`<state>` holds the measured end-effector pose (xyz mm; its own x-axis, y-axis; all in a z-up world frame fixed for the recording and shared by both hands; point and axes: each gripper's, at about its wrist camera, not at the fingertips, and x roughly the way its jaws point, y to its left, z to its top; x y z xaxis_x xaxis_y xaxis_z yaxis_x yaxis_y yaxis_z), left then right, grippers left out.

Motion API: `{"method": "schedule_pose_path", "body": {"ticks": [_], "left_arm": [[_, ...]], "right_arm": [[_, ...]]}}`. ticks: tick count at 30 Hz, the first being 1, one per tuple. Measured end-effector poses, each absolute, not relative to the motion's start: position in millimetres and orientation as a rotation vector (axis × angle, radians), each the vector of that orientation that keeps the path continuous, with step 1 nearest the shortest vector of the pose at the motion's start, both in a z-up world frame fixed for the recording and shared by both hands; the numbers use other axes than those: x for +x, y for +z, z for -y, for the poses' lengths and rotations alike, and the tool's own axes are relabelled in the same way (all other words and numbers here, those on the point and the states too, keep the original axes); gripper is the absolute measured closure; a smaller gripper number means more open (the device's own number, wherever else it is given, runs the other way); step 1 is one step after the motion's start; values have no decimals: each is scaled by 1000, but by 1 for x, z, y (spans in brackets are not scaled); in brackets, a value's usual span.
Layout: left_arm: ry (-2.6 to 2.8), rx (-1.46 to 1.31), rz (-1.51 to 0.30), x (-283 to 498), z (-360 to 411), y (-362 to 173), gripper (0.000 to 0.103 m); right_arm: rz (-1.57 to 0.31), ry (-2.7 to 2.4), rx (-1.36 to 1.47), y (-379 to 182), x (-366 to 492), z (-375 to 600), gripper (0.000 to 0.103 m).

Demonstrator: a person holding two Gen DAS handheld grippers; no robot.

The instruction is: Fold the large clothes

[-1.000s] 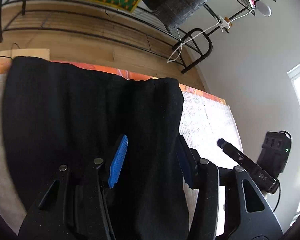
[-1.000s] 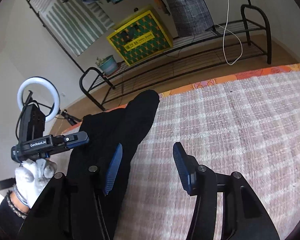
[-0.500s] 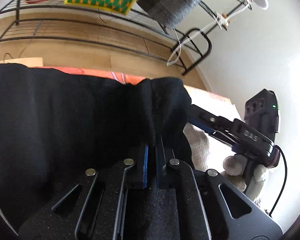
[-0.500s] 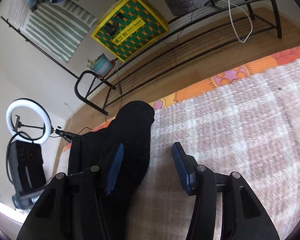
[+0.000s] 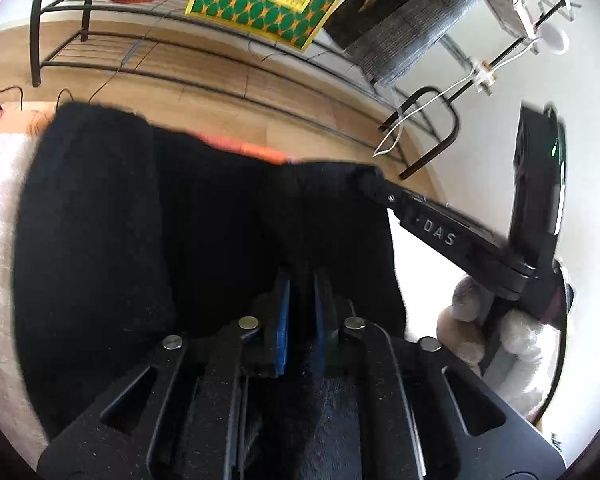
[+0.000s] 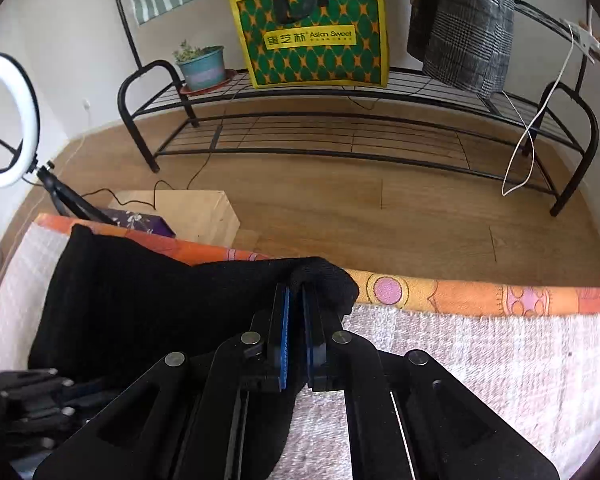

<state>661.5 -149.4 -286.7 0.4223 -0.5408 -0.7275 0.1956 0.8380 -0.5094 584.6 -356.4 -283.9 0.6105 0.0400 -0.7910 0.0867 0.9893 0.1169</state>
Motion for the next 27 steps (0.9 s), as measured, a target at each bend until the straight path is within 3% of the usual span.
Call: {"method": "schedule_pose_path", "body": {"ticks": [3, 10, 17, 18, 19, 21, 27], "left_arm": [[-483, -387, -1006, 657, 123, -265, 85], [-484, -374, -929, 613, 53, -215, 84], [-465, -240, -831, 511, 12, -152, 84], [-464, -239, -812, 488, 6, -140, 79], [-470, -250, -800, 472, 1, -133, 68], [-487, -272, -777, 434, -8, -115, 56], [-520, -223, -825, 349, -6, -89, 56]], "right_arm": [[-844, -14, 254, -266, 566, 376, 87], [-757, 16, 375, -230, 502, 398, 87], [-729, 46, 380, -177, 396, 376, 87], [-719, 43, 374, -168, 383, 373, 87], [-714, 42, 366, -158, 368, 369, 86], [-697, 32, 356, -137, 331, 360, 76], [-682, 48, 349, -95, 219, 332, 71]]}}
